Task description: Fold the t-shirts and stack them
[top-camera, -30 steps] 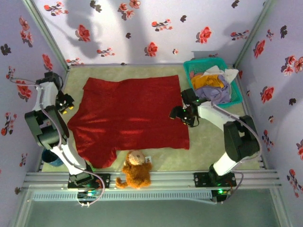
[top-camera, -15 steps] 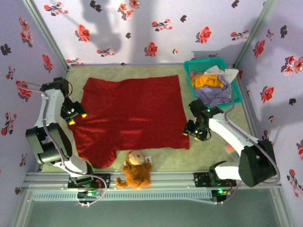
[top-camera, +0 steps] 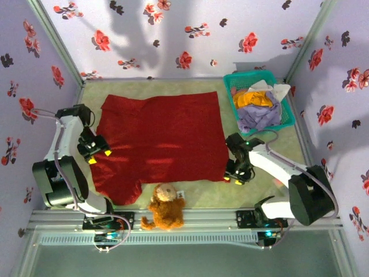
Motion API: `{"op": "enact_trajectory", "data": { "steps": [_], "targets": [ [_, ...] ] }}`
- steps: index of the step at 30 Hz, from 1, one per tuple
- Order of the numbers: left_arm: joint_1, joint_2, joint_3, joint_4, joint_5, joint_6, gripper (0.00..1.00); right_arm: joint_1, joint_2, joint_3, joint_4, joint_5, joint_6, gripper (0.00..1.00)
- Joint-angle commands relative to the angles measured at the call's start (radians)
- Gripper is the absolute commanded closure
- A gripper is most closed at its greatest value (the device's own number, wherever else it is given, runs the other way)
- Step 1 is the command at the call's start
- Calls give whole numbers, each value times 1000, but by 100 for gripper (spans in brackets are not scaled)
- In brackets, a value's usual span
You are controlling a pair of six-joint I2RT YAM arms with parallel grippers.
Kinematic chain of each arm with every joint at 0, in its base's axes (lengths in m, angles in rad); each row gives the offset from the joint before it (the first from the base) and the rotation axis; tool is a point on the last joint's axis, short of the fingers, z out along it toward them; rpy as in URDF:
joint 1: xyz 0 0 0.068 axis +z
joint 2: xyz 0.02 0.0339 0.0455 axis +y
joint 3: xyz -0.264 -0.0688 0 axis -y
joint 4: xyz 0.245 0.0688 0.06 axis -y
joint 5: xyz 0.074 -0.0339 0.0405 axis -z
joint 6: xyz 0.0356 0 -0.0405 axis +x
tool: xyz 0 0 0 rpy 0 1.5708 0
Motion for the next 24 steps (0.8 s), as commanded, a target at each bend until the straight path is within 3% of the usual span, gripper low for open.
{"op": "enact_trajectory", "data": {
  "steps": [1, 9, 20, 24],
  "targets": [
    [-4, -17, -12, -39, 6, -3, 45, 10, 22, -30, 62, -35, 27, 60],
    [-3, -32, -82, -62, 0, -10, 44, 9, 62, -66, 135, -44, 28, 66],
    [11, -57, -158, -103, 17, -38, 43, 10, 81, -34, 167, -18, -43, 88],
    [57, -50, -216, -94, 54, -38, 43, 10, 88, -7, 149, -12, -71, 97]
  ]
}}
